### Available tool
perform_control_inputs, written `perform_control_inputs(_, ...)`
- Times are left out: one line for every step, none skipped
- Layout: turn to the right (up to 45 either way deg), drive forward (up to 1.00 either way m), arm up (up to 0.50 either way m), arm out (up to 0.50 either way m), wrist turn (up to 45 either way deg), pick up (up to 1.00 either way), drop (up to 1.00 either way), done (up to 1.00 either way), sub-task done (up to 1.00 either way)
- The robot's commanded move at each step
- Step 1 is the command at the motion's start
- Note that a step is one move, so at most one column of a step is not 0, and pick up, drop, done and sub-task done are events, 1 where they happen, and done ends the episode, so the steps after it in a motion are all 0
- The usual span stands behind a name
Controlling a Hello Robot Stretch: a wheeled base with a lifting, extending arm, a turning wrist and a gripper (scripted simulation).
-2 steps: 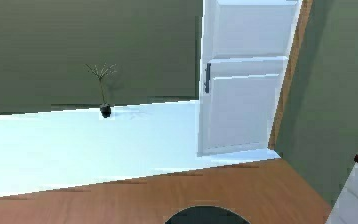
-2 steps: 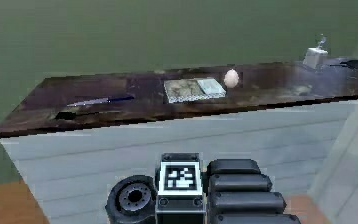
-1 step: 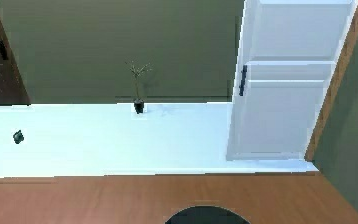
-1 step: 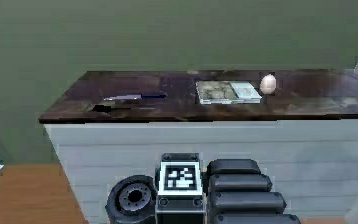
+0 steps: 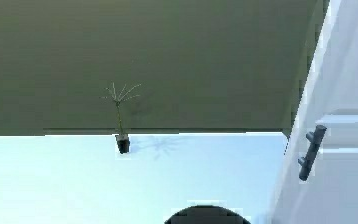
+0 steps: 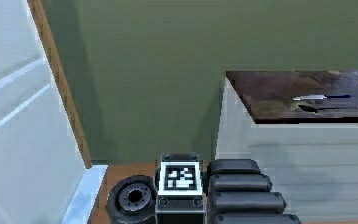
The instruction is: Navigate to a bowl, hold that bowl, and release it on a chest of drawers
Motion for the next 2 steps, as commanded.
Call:
perform_control_inputs(-3.0,0.0,0.0,0.0,0.0,0.0,0.0,0.0,0.0)
perform_control_inputs(0.0,1.0,0.0,0.0,0.0,0.0,0.0,0.0,0.0)
